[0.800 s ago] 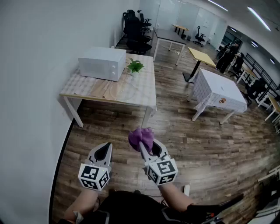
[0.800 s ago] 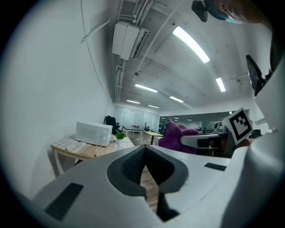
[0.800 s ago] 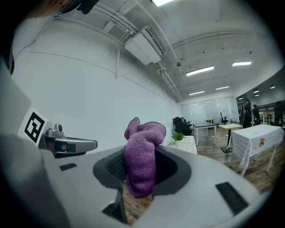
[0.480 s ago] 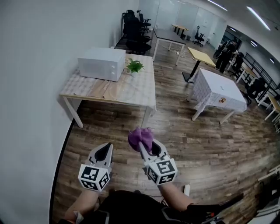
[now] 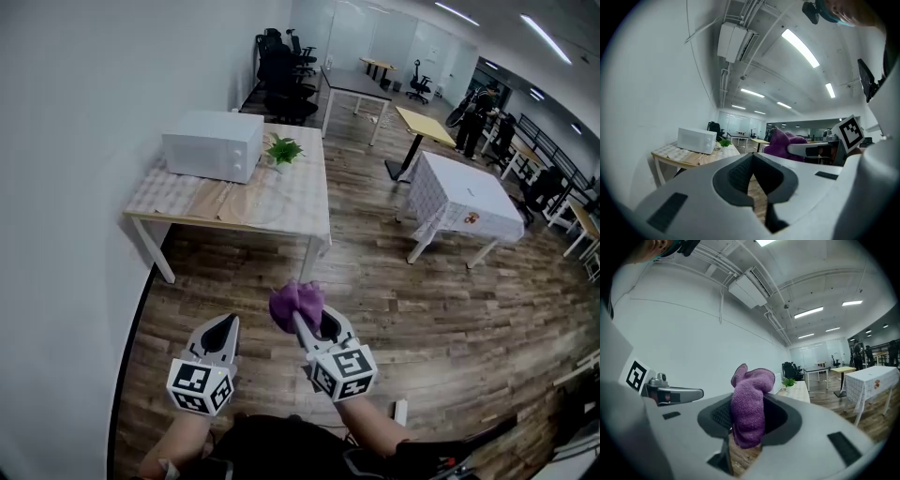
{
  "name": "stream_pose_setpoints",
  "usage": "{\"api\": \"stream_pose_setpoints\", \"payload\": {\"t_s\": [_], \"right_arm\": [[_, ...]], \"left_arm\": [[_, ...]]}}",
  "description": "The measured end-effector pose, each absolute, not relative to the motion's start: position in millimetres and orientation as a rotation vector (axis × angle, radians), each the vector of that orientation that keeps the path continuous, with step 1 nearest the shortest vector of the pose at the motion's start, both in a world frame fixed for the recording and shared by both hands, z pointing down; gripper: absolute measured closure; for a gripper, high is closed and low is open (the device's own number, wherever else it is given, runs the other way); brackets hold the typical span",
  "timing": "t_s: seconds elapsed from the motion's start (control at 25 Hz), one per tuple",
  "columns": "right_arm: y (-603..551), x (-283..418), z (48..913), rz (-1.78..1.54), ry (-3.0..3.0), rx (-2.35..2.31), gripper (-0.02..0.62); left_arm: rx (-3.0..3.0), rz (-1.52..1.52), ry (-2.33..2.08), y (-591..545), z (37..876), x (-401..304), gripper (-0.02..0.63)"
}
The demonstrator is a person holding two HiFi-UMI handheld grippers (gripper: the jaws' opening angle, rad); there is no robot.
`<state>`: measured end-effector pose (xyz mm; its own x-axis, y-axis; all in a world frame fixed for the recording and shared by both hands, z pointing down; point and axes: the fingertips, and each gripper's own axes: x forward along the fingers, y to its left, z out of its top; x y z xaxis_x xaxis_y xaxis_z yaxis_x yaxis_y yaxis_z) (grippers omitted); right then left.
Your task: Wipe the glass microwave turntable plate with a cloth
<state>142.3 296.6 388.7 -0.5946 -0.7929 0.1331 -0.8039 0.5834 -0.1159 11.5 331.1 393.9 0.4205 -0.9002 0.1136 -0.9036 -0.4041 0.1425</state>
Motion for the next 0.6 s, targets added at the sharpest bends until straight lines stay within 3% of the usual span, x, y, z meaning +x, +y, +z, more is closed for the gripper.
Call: {"api": "stream_pose_setpoints", "payload": {"t_s": [0.6], "right_arm": [[293,112,391,0.250,-2.739,1.363,0.451]], "left_arm": [[2.504,0.035,-1.592,322,393,-17,0.604]]}}
